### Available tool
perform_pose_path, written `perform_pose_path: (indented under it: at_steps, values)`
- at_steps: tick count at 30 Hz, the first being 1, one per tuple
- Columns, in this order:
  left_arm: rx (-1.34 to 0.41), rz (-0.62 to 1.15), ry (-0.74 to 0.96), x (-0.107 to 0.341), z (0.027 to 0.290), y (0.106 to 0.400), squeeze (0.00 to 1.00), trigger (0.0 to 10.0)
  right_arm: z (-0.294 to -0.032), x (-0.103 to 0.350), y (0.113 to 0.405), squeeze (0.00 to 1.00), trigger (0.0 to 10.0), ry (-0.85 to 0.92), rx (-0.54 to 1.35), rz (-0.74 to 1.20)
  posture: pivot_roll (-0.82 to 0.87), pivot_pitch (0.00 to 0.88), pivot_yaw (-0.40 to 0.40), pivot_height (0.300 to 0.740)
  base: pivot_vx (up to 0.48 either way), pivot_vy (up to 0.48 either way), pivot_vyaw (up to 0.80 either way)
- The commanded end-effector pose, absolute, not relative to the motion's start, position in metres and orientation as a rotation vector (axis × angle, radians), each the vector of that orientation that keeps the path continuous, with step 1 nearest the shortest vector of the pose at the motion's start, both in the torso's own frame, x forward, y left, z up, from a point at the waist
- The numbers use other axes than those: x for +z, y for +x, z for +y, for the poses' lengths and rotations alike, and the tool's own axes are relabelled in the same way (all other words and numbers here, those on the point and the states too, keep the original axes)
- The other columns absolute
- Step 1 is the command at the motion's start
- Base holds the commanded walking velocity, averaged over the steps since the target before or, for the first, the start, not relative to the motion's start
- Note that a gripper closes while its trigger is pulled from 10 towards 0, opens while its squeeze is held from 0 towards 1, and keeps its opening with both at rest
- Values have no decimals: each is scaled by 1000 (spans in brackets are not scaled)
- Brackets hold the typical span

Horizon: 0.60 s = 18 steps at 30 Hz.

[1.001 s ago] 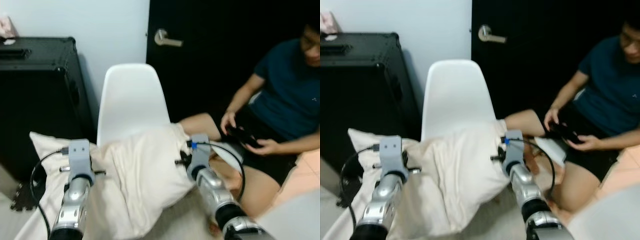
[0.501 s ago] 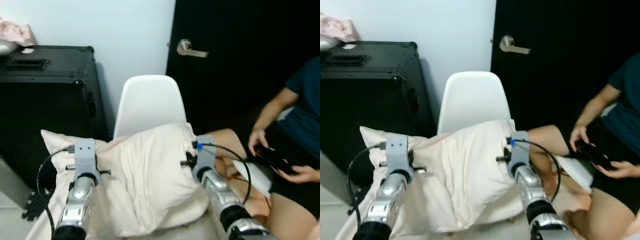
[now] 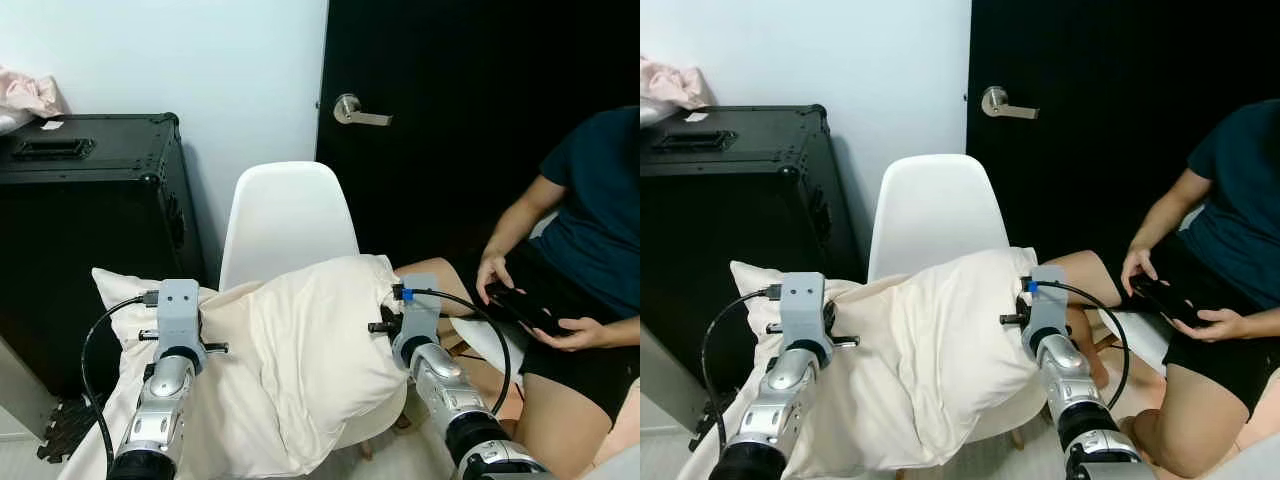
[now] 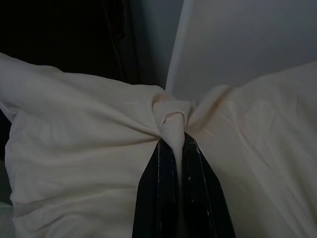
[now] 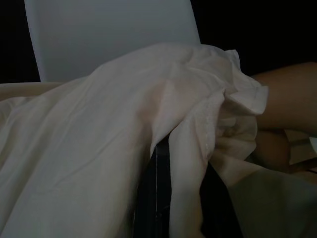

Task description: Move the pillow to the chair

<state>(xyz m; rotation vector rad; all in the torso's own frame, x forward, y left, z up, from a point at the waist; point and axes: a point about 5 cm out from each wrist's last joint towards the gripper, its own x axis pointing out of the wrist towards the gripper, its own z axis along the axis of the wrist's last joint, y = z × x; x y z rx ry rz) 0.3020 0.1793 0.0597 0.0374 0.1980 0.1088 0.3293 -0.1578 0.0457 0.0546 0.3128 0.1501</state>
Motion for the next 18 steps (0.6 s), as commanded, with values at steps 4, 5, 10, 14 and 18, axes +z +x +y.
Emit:
perform_pose_path:
  at_steps: [4, 5, 10, 14, 18]
  values:
    - [100, 156, 56, 67, 173, 307, 0, 10000, -151, 51, 332, 0, 10000, 44, 184, 276, -21, 27, -70, 740, 0, -428, 0]
    - [106, 158, 50, 66, 172, 307, 0, 10000, -151, 51, 332, 0, 10000, 41, 187, 277, -20, 29, -73, 740, 0, -480, 0]
    - [148, 166, 31, 64, 175, 304, 0, 10000, -149, 51, 332, 0, 10000, 35, 195, 279, -17, 33, -79, 740, 0, -151, 0]
    - [153, 162, 36, 64, 178, 303, 0, 10000, -148, 51, 332, 0, 10000, 35, 202, 278, -14, 35, -83, 740, 0, 0, 0]
    - [159, 159, 41, 64, 182, 303, 0, 10000, -145, 52, 333, 0, 10000, 40, 216, 275, -11, 39, -84, 740, 0, 0, 0]
